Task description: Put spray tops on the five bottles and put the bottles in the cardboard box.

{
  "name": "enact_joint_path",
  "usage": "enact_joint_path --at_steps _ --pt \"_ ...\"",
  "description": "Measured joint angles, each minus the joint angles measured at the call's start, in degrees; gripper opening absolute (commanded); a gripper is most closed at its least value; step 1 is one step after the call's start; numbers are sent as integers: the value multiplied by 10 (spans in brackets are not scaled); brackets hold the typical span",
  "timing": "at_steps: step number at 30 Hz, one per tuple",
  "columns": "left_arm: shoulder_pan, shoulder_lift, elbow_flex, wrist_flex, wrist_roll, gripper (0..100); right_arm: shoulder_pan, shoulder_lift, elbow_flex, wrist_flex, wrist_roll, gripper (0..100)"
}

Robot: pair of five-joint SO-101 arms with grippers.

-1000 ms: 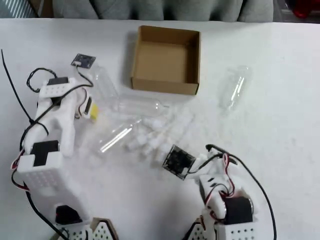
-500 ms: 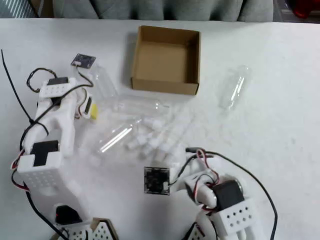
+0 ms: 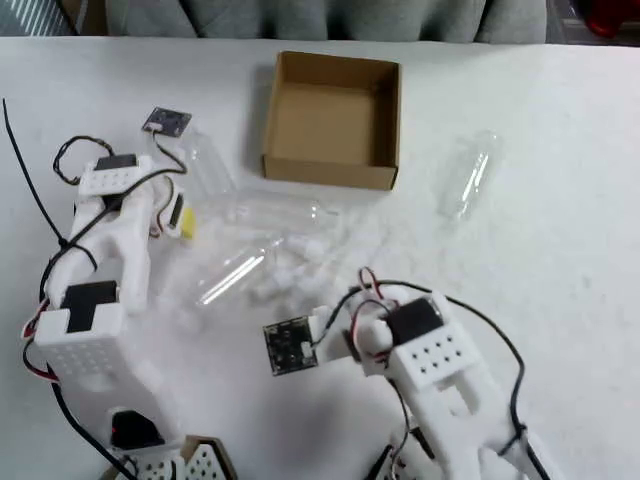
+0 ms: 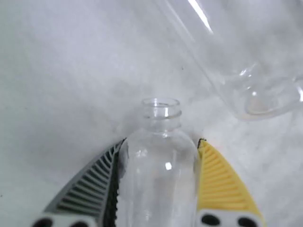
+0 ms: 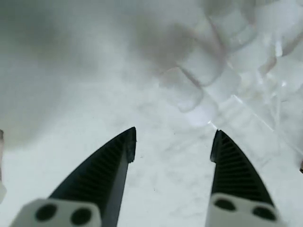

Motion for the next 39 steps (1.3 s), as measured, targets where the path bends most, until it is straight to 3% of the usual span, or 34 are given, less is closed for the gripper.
enact_joint_path --at_steps 13,15,18,23,28,33,39 --pt "0 0 0 0 0 24 -1 212 -11 -175 4 214" --pt "0 0 0 0 0 24 0 238 -11 -191 3 169" --pt "0 0 0 0 0 24 0 270 -12 -213 3 18" --pt "0 0 0 0 0 24 12 276 -18 -227 3 28" --pt "0 0 0 0 0 24 73 235 -21 -227 1 15" --pt "0 0 0 0 0 24 157 164 -61 -203 -104 15" --pt "0 0 0 0 0 24 270 110 -141 -98 -245 15"
